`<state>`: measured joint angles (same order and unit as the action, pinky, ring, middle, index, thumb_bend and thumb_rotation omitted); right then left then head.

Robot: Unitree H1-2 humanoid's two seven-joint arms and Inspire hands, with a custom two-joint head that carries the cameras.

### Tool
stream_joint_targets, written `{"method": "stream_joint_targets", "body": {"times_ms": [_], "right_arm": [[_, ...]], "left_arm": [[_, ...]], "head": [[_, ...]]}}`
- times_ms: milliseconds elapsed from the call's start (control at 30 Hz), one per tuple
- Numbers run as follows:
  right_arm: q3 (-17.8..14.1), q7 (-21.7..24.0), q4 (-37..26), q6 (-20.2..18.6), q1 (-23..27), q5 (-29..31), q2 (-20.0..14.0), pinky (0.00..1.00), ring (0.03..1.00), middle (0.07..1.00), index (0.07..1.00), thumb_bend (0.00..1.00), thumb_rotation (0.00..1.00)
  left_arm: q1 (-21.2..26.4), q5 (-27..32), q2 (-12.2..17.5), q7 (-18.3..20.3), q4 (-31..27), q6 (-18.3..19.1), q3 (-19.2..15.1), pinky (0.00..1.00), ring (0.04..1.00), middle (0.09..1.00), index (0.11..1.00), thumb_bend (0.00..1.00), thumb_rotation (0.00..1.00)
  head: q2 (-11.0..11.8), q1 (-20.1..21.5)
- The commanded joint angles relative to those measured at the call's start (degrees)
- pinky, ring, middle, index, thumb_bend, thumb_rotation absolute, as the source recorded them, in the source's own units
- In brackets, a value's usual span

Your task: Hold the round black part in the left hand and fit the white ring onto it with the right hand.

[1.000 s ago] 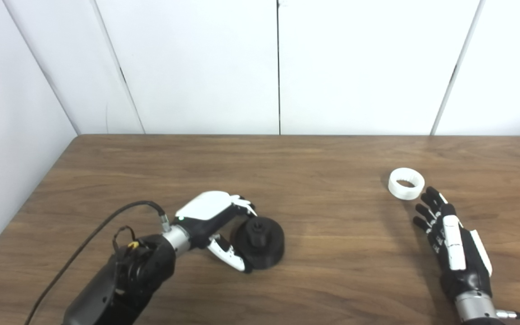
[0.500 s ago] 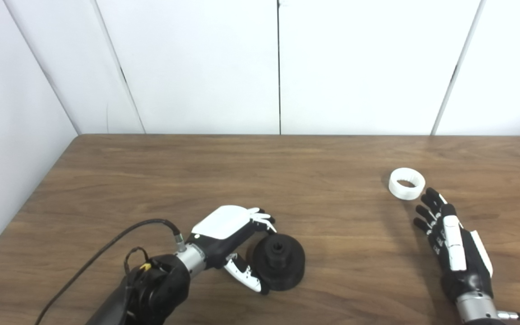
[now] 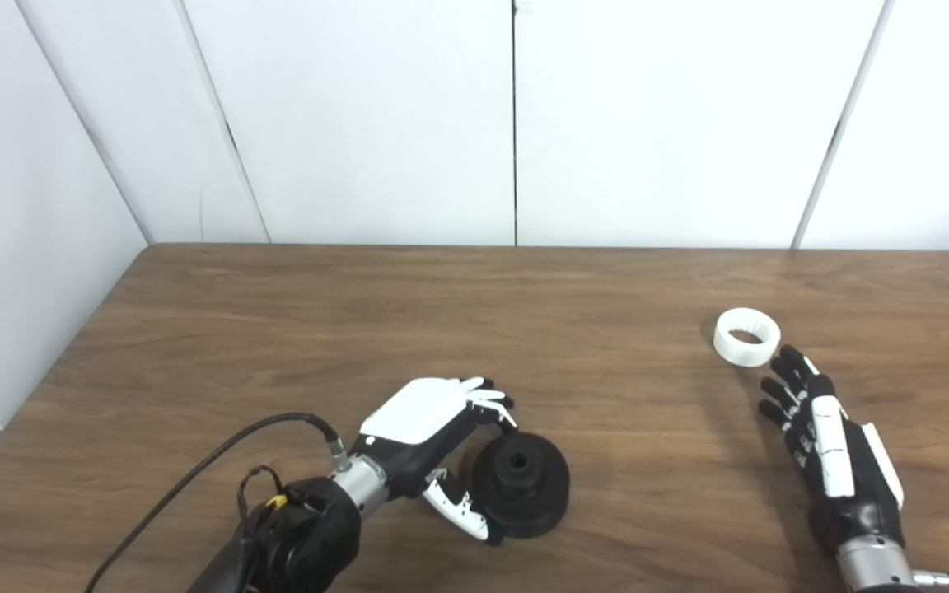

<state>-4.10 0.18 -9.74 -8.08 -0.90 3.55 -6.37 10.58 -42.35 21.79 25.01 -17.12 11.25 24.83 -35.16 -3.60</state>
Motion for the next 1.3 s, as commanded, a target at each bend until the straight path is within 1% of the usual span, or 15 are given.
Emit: {"method": "stream_joint_targets", "body": {"times_ms": [0,67,300,567,767,900,1067,1133,1167,1200,1233,1267], "right_arm": [[0.08,0.7,-1.5,-0.5,0.35,0.07,-0.36,0.87,0.906,0.933,0.938,0.56,1.0],[0.04,0.67,-1.87,-0.94,0.34,0.23,-0.34,0.87,0.902,0.931,0.935,0.56,1.0],[-0.35,0.43,-2.21,-1.77,0.56,0.42,-0.43,0.89,0.918,0.935,0.938,0.58,0.99],[-0.1,0.38,-2.99,-2.57,0.54,0.54,-0.25,0.9,0.911,0.937,0.937,0.56,1.0],[-0.06,0.07,-3.13,-2.86,0.52,0.18,-0.05,0.88,0.905,0.93,0.931,0.55,0.99],[0.02,0.06,-3.11,-2.92,0.56,-0.16,-0.14,0.88,0.909,0.929,0.93,0.56,1.0],[-0.26,0.28,-2.8,-2.41,0.94,0.24,-0.2,0.9,0.927,0.939,0.938,0.57,1.0],[-0.7,0.49,-2.63,-2.22,1.36,0.92,-0.46,0.92,0.938,0.943,0.939,0.57,0.98],[-0.89,0.44,-3.04,-2.76,2.04,0.68,-1.03,0.92,0.94,0.943,0.937,0.57,0.95],[-0.74,0.06,-3.69,-3.5,2.86,-1.04,-1.95,0.92,0.94,0.943,0.932,0.56,0.91],[-0.58,-0.22,-4.16,-4.06,3.41,-2.38,-2.57,0.89,0.928,0.932,0.915,0.56,0.84],[0.2,-0.9,-4.54,-4.58,4.66,-6.65,-4.29,0.88,0.926,0.93,0.911,0.56,0.82]], "left_arm": [[-0.59,0.22,0.09,2.98,-0.13,-0.56,1.74,0.96,0.972,0.899,0.635,0.85,0.23],[-0.67,0.31,0.1,2.98,-0.06,-0.85,1.66,0.95,0.967,0.895,0.632,0.85,0.22],[0.02,1.77,0.88,5.82,-0.31,0.13,1.72,0.95,0.976,0.911,0.642,0.83,0.23],[-0.01,3.81,1.08,8.4,-1.44,1.95,1.28,0.91,0.973,0.914,0.659,0.84,0.22],[0.04,4.27,1.55,9.72,-2.3,1.86,1.42,0.92,0.976,0.917,0.668,0.83,0.24],[0.17,4.42,1.73,10.75,-2.82,2.49,1.35,0.92,0.982,0.921,0.668,0.83,0.25],[0.3,4.1,1.81,11.44,-3.21,2.99,1.26,0.92,0.985,0.922,0.681,0.82,0.24],[0.25,3.84,1.8,11.28,-3.13,2.98,1.3,0.93,0.984,0.92,0.683,0.83,0.23],[0.23,3.88,1.85,11.16,-3.01,2.83,1.29,0.93,0.983,0.919,0.681,0.83,0.23],[0.22,3.95,1.92,11.05,-2.88,2.63,1.27,0.93,0.983,0.92,0.675,0.83,0.23],[0.22,4.04,1.97,10.99,-2.78,2.49,1.25,0.93,0.983,0.92,0.674,0.83,0.23],[0.28,3.97,2.12,10.89,-2.6,2.11,1.34,0.93,0.983,0.92,0.674,0.83,0.23]], "head": [[-0.08,-0.04],[-0.06,0.12],[-0.26,0.15],[-0.62,0.18],[-0.85,0.13],[-0.9,0.05],[-0.96,0.01],[-0.97,0.05],[-1.13,0.32],[-1.06,0.42],[-1.06,0.48],[-1.1,0.68]]}}
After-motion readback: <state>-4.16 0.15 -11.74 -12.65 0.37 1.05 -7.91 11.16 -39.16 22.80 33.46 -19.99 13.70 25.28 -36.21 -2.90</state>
